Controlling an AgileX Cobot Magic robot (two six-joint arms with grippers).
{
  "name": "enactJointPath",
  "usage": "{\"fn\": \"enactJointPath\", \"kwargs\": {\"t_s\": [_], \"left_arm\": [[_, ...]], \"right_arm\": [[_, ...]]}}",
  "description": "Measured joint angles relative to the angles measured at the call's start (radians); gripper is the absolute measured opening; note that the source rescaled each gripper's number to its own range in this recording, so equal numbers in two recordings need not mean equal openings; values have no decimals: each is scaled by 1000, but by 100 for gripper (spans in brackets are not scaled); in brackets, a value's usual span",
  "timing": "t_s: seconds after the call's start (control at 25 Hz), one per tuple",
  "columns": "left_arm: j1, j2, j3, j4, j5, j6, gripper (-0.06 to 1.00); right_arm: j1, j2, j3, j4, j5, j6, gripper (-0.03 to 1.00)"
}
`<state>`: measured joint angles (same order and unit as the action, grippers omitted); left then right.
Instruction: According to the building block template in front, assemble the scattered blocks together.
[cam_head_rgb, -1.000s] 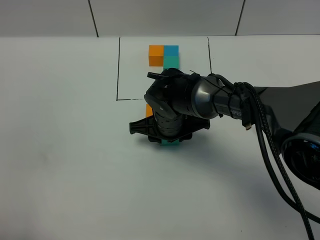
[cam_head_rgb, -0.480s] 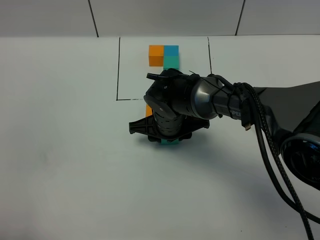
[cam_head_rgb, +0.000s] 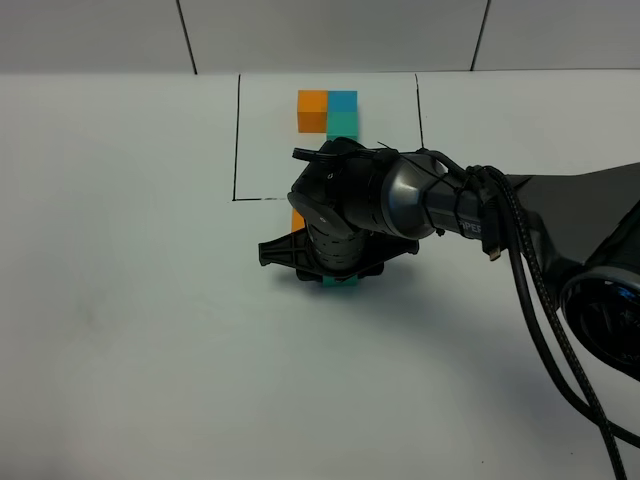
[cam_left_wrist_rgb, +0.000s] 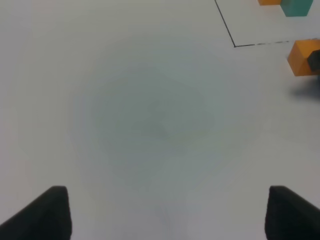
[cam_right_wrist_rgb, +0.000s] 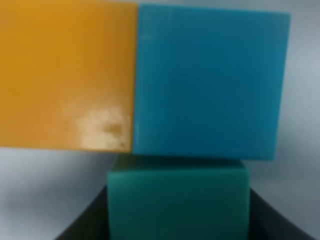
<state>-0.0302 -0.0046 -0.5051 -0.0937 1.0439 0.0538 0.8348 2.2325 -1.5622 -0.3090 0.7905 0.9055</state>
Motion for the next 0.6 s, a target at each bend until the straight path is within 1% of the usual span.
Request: {"fn": "enactJointPath", "kwargs": {"t_s": [0.6], "left_arm": [[0, 0, 0, 0, 0, 0, 76]], "right_arm": [[0, 15, -1, -6, -1, 17, 3]]}}
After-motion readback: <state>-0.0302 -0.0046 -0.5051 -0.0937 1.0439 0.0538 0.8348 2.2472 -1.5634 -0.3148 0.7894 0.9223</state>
